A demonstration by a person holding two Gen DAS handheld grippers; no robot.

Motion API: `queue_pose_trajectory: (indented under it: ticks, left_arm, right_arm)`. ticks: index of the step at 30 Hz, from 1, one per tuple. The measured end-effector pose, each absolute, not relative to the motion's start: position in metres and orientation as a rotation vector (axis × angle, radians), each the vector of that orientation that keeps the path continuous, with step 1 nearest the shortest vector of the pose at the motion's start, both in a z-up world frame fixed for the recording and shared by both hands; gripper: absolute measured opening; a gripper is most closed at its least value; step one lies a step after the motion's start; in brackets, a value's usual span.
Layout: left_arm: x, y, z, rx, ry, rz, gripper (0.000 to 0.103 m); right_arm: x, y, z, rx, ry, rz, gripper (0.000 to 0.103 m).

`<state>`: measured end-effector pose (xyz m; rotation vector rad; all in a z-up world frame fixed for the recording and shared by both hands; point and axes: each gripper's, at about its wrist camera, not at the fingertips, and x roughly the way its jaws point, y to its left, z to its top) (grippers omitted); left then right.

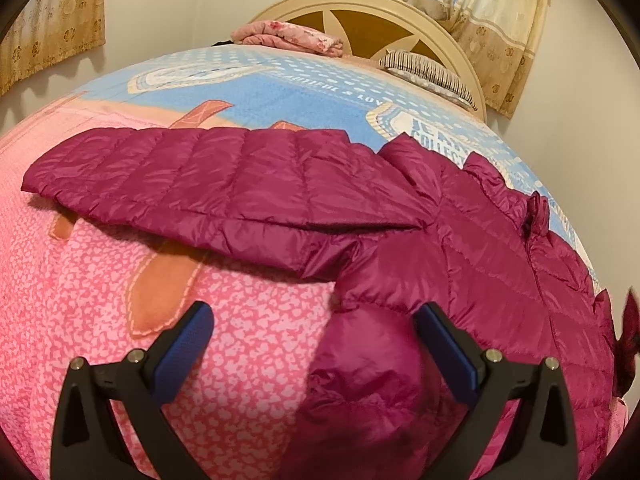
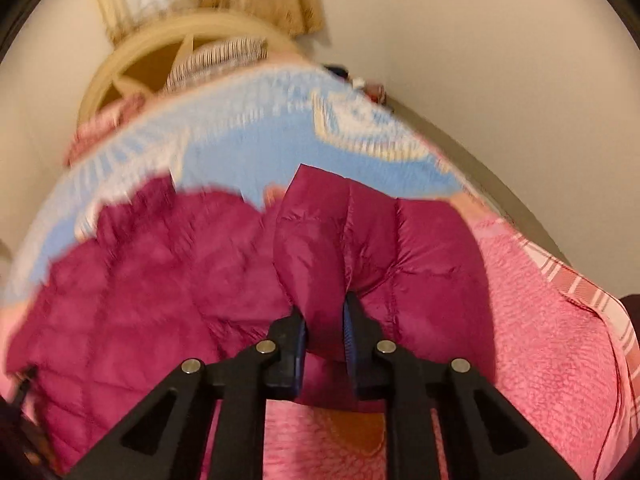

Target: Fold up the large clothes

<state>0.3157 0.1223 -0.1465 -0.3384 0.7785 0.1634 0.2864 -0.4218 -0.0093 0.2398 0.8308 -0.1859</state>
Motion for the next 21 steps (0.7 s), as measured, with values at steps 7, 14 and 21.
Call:
queue_pose_trajectory:
  ticks: [7,14,21]
  left_arm:
    - [0.311,0.117,-0.136,-0.271,0.784,0.141,0.103]
    - [0.288,0.133,-0.105,-0.145,0.688,0.219,0.103]
    - [0.279,0.165,-0.118,-0.223,0.724,0.268,0.103]
  right_arm:
    - [0.270,-0.355,0.083,0.277,0.649,-0.038,0.016]
    - [0.277,-0.221,0.105,0.188,0.611,0.238,0.016]
    - [0.307,-0.110,0.032,0.176,0.717,0.389,0.016]
